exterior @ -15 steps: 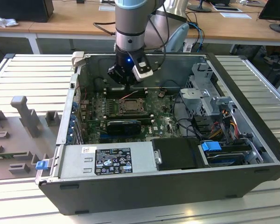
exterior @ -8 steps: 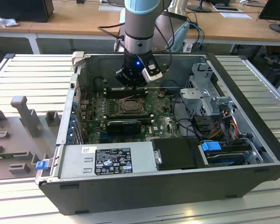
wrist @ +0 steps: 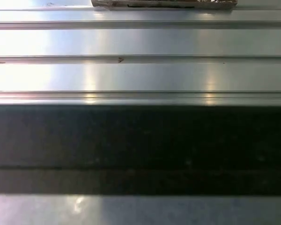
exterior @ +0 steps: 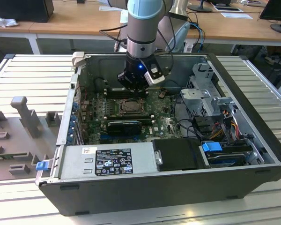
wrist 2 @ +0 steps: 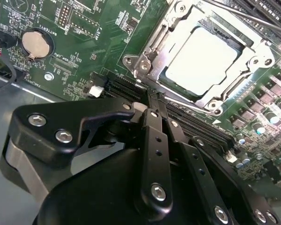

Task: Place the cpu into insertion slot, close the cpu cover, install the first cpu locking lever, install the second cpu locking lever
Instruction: 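Install the first cpu locking lever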

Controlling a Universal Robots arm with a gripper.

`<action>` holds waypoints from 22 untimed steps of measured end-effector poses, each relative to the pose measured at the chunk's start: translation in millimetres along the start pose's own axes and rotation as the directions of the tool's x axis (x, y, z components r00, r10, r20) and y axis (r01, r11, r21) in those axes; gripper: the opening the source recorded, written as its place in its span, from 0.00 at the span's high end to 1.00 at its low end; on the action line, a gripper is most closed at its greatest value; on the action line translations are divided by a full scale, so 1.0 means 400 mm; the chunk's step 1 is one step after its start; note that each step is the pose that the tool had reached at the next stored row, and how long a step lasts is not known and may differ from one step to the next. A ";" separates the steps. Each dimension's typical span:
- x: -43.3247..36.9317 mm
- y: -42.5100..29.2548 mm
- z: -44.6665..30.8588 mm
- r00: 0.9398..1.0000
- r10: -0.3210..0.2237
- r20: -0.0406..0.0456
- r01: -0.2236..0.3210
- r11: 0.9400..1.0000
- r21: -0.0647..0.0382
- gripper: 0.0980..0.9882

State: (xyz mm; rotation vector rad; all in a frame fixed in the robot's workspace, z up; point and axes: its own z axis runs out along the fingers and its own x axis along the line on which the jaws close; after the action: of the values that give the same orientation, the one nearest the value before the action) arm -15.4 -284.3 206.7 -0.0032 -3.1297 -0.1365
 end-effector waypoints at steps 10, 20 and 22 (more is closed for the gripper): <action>0.000 -0.006 0.006 1.000 -0.008 -0.001 0.008 1.000 0.001 0.99; 0.000 -0.013 0.015 1.000 -0.009 -0.001 0.009 1.000 -0.005 0.99; 0.000 -0.012 0.016 1.000 -0.009 -0.001 0.009 1.000 -0.014 0.99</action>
State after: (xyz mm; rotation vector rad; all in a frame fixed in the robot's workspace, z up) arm -15.4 -288.6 199.8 0.0107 -3.1282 -0.1588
